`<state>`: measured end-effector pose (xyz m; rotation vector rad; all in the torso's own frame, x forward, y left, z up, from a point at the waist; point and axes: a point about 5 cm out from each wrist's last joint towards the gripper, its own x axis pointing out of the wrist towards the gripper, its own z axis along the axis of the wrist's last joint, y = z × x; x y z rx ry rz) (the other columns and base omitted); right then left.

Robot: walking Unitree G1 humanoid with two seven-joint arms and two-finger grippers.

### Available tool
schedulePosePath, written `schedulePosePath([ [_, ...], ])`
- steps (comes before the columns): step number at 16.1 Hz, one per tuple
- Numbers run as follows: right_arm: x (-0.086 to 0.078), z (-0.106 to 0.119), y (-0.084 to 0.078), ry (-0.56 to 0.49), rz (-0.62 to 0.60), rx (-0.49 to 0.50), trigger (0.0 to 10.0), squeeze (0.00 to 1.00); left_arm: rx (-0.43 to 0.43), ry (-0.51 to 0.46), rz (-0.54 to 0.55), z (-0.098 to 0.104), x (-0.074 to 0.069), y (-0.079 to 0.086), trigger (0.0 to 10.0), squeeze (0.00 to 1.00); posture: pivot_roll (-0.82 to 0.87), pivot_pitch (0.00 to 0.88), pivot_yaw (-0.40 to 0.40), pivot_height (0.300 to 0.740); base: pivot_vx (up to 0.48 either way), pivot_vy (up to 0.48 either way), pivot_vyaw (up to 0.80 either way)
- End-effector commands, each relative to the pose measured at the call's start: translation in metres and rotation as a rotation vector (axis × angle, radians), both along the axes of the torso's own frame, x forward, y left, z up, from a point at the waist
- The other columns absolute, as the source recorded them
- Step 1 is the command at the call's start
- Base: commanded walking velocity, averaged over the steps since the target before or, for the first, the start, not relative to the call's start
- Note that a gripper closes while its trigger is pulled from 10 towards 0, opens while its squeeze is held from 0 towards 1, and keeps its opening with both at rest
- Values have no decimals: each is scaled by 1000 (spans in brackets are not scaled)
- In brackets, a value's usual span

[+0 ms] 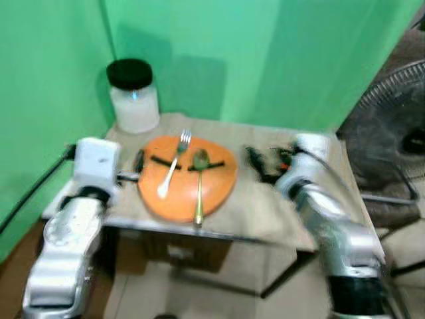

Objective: Setting the table

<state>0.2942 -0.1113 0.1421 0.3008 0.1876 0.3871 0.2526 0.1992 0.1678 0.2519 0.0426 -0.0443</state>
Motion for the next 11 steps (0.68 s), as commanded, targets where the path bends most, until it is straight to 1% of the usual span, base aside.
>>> schedulePosePath([
  [1,1,0,-13,-7,-17,-23,10000,0,0,-7,-52,3,0,-10,10000,0,195,0,-67,740,390,0,0],
  [3,3,1,-9,-4,40,-39,10000,0,12,-4,-70,4,1,-10,10000,0,197,0,-65,740,384,0,0],
  [5,9,2,-7,-4,94,-76,10000,0,31,-9,-86,9,2,-9,10000,0,200,0,-68,740,369,0,0],
  [6,12,4,-7,0,115,-75,10000,0,42,-10,-89,11,2,-9,10000,0,204,0,-73,740,296,0,0],
  [7,14,4,-6,14,148,-82,10000,0,46,7,-109,11,1,-9,10000,0,206,0,-75,740,0,0,0],
  [8,16,4,-6,55,175,-88,10000,0,80,22,-141,10,-1,-9,10000,0,209,0,-75,740,0,0,0],
  [9,19,0,-7,118,194,-94,10000,0,99,42,-168,10,-1,-8,10000,0,210,0,-79,740,0,0,0],
  [11,26,-8,-8,234,210,-63,10000,0,97,83,-204,9,-2,-5,10000,0,210,0,-80,740,0,0,0],
])
